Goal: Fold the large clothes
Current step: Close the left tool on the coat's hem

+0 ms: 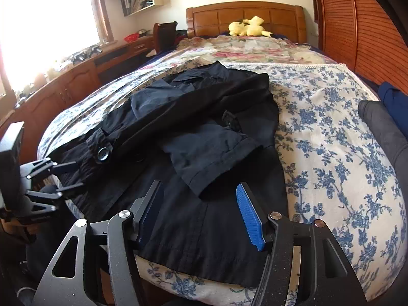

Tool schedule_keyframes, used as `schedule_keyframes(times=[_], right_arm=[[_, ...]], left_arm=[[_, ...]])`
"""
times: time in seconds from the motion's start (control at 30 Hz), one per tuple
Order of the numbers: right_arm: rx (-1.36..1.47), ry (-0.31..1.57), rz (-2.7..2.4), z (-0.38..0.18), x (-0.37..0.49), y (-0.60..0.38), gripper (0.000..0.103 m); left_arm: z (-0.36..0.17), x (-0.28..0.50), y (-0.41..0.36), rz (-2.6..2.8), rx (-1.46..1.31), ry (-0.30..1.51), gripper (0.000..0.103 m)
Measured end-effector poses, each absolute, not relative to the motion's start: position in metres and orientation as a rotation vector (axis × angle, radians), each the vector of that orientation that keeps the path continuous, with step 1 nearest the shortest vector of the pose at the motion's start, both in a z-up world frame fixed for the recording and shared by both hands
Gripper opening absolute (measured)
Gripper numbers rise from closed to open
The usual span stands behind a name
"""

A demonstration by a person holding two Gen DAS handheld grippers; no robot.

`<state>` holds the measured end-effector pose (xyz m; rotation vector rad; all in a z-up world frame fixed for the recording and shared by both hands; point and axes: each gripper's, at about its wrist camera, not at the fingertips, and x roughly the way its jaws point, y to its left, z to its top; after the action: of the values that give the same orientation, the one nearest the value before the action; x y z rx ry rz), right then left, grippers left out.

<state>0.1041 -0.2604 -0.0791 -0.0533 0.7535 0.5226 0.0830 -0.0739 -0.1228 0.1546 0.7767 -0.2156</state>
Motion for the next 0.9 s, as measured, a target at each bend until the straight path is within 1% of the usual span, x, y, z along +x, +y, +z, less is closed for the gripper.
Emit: schedule_keyframes(times=[0.03, 0.07, 0.1, 0.13, 0.17, 0.2, 0.23, 0.33, 0.57, 0.63, 0.8, 0.87, 0.9], right_arm=[[-0.050, 0.755, 0.525, -0.081, 0.104, -0.259, 0.061], [-0.047, 0.757, 0.525, -0.083, 0.104, -0.258, 0.061], [-0.046, 0.760, 0.526, -0.084, 0.105, -0.256, 0.061], [-0.044, 0.765, 0.527, -0.087, 0.107, -0.254, 0.061], [-0.043, 0.770, 0.528, -0.089, 0.108, -0.252, 0.061], [-0.042, 0.777, 0.529, -0.091, 0.109, -0.250, 0.062], [-0.042, 0.782, 0.530, -0.093, 0.110, -0.248, 0.062], [-0.046, 0.796, 0.534, -0.099, 0.113, -0.241, 0.062], [-0.051, 0.798, 0.542, -0.102, 0.115, -0.229, 0.062], [-0.061, 0.796, 0.537, -0.104, 0.117, -0.226, 0.062], [-0.059, 0.806, 0.525, -0.109, 0.120, -0.225, 0.062], [-0.056, 0.810, 0.521, -0.111, 0.120, -0.226, 0.062], [-0.054, 0.813, 0.519, -0.112, 0.119, -0.227, 0.062]], left_arm=[[-0.125, 0.084, -0.075, -0.216, 0.166, 0.776, 0.053], [-0.126, 0.084, -0.076, -0.218, 0.177, 0.774, 0.046], [-0.127, 0.085, -0.076, -0.221, 0.182, 0.772, 0.032], [-0.126, 0.085, -0.075, -0.227, 0.183, 0.769, 0.022], [-0.124, 0.084, -0.074, -0.232, 0.181, 0.759, 0.018], [-0.119, 0.083, -0.073, -0.236, 0.182, 0.738, 0.011], [-0.114, 0.082, -0.071, -0.235, 0.184, 0.721, 0.008], [-0.095, 0.087, -0.058, -0.220, 0.163, 0.672, 0.006], [-0.050, 0.124, 0.009, -0.075, 0.079, 0.583, 0.006], [-0.046, 0.136, 0.029, -0.021, 0.043, 0.591, 0.009], [-0.051, 0.149, 0.068, 0.046, -0.002, 0.604, 0.014], [-0.055, 0.147, 0.076, 0.045, -0.010, 0.605, 0.019], [-0.058, 0.144, 0.078, 0.042, -0.013, 0.608, 0.023]])
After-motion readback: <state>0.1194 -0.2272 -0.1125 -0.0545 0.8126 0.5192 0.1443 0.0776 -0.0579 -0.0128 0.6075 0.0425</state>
